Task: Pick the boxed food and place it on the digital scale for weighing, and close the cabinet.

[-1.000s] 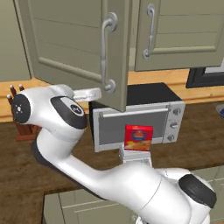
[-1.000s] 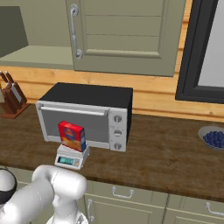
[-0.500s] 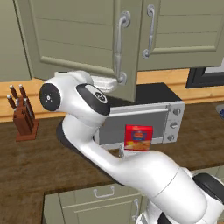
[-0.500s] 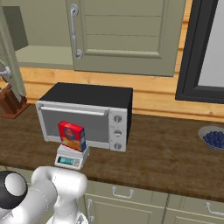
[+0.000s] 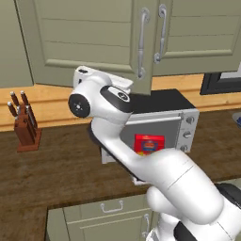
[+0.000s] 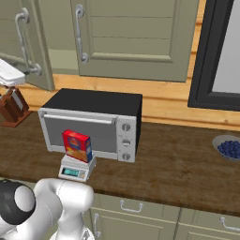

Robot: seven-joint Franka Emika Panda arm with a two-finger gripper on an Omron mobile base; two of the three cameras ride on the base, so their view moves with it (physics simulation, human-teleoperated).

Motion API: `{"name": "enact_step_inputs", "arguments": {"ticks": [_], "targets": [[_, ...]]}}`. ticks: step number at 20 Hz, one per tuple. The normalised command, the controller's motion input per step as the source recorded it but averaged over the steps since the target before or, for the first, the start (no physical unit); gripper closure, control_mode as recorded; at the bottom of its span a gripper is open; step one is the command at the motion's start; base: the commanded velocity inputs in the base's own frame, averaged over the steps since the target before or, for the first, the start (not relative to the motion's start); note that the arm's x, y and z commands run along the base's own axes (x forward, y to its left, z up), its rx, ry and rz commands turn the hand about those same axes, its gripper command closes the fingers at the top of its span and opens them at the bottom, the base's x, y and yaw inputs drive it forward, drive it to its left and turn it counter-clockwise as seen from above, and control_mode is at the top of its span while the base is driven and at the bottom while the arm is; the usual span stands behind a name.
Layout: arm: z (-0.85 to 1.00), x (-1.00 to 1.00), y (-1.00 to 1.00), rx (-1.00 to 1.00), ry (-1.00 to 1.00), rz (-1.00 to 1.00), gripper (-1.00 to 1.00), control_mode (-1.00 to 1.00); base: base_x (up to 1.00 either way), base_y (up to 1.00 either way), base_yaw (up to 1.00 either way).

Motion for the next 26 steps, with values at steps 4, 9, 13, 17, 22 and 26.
{"name": "enact_step_inputs", "arguments": {"ticks": [4,9,13,17,22,26], "targets": [[0.07,0.81,-0.19,0.13,0.0,0.0,-1.0,-1.0,0.0,0.0,0.0],[0.0,0.77,-0.08,0.03,0.0,0.0,-1.0,-1.0,0.0,0.0,0.0],[0.0,0.56,0.0,0.0,0.0,0.0,-1.0,-1.0,0.0,0.0,0.0],[0.0,0.33,0.0,0.0,0.0,0.0,-1.0,-1.0,0.0,0.0,0.0],[0.0,0.16,0.0,0.0,0.0,0.0,-1.0,-1.0,0.0,0.0,0.0],[0.0,0.04,-0.05,0.02,0.0,0.0,-1.0,-1.0,0.0,0.0,0.0]]}}
